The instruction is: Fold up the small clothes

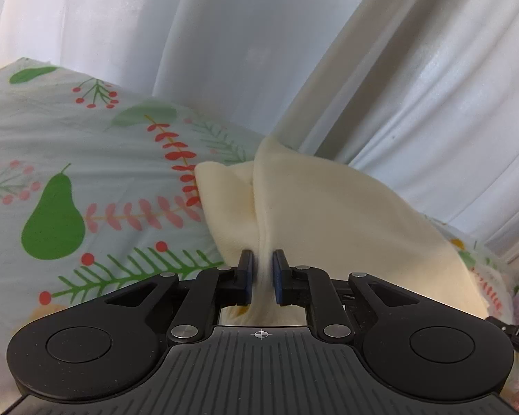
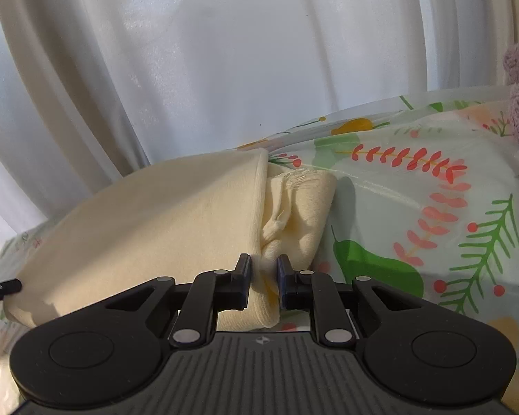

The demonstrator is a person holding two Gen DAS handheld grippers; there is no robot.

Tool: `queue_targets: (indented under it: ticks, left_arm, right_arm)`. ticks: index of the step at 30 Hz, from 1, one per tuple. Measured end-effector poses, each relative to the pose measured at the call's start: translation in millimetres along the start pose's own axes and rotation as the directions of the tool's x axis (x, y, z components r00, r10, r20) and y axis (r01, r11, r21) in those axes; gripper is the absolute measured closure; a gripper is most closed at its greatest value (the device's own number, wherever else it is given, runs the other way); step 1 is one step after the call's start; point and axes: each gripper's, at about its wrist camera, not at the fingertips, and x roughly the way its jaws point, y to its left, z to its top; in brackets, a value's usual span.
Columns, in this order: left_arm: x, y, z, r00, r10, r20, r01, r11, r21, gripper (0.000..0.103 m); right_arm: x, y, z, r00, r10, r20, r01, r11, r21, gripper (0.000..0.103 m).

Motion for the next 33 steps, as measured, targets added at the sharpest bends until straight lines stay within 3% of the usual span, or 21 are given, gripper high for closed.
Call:
queue_targets:
  ticks: [2, 4, 6, 8, 12, 16, 18, 19, 23, 26, 30, 33]
  left_arm:
    - [-4.7, 7.2, 3.3, 0.999, -0.054, -0.007, 0.053, 0.997, -0.063, 0.09]
    - [-0.2, 10.8, 1.1, 0.999, -0.024, -0.025, 0.022, 0.998, -0.056, 0.09]
    - [9.8, 14.2, -4.0, 0.997, 0.042, -0.061, -0.045, 0.998, -0.041, 0.09]
    - [13.1, 19.9, -8.1, 0.997, 0.039, -0.071, -0.044, 0.997, -0.064, 0.088]
    - [5.9, 25.4, -3.5, 0.999, 0.048, -0.022, -0.05, 0.996, -0.08, 0.069]
    - [11.7, 40.9, 4.4, 0.998, -0.032, -0.048, 0.024, 0.987, -0.156, 0.066]
    - [18.6, 45.1, 4.9, 0.996, -0.067, -0.06, 0.055, 0.98, -0.189, 0.054]
    - [22.3, 46.5, 5.2, 0.995, -0.079, -0.067, 0.065, 0.978, -0.198, 0.054]
    - [32.4, 49.3, 5.5, 0.989, -0.123, -0.08, 0.101, 0.965, -0.241, 0.054]
    - [35.6, 48.8, 5.8, 0.989, -0.12, -0.087, 0.097, 0.968, -0.232, 0.055]
    - [39.5, 49.7, 7.1, 0.989, -0.109, -0.1, 0.085, 0.973, -0.215, 0.066]
    - [43.5, 56.3, 7.9, 0.987, -0.128, -0.101, 0.098, 0.962, -0.256, 0.073]
  right_arm:
    - [-0.6, -11.8, 2.9, 0.999, 0.041, -0.006, -0.041, 0.995, 0.087, 0.088]
    - [4.5, -18.3, 1.3, 0.999, 0.018, -0.029, -0.015, 0.994, 0.108, 0.088]
    - [12.0, -13.8, -4.8, 0.998, -0.033, -0.046, 0.035, 0.998, 0.043, 0.088]
    - [11.1, -1.5, -7.9, 0.997, -0.071, -0.028, 0.07, 0.997, -0.039, 0.083]
    - [5.1, 15.5, -8.8, 0.988, -0.153, 0.027, 0.155, 0.976, -0.153, 0.071]
    - [-4.0, 32.6, -9.4, 0.972, -0.203, 0.118, 0.228, 0.938, -0.261, 0.071]
    - [-7.0, 41.4, -9.6, 0.973, -0.175, 0.152, 0.213, 0.934, -0.286, 0.071]
    - [-7.0, 44.8, -10.1, 0.975, -0.155, 0.157, 0.196, 0.937, -0.29, 0.071]
    - [4.0, 54.9, -11.9, 0.983, -0.122, 0.134, 0.157, 0.943, -0.295, 0.073]
    - [17.4, 54.4, -13.3, 0.977, -0.174, 0.126, 0.206, 0.928, -0.312, 0.087]
    - [29.8, 44.7, -16.8, 0.965, -0.242, 0.105, 0.263, 0.911, -0.318, 0.09]
    - [28.8, 48.1, -17.9, 0.958, -0.264, 0.11, 0.285, 0.905, -0.314, 0.09]
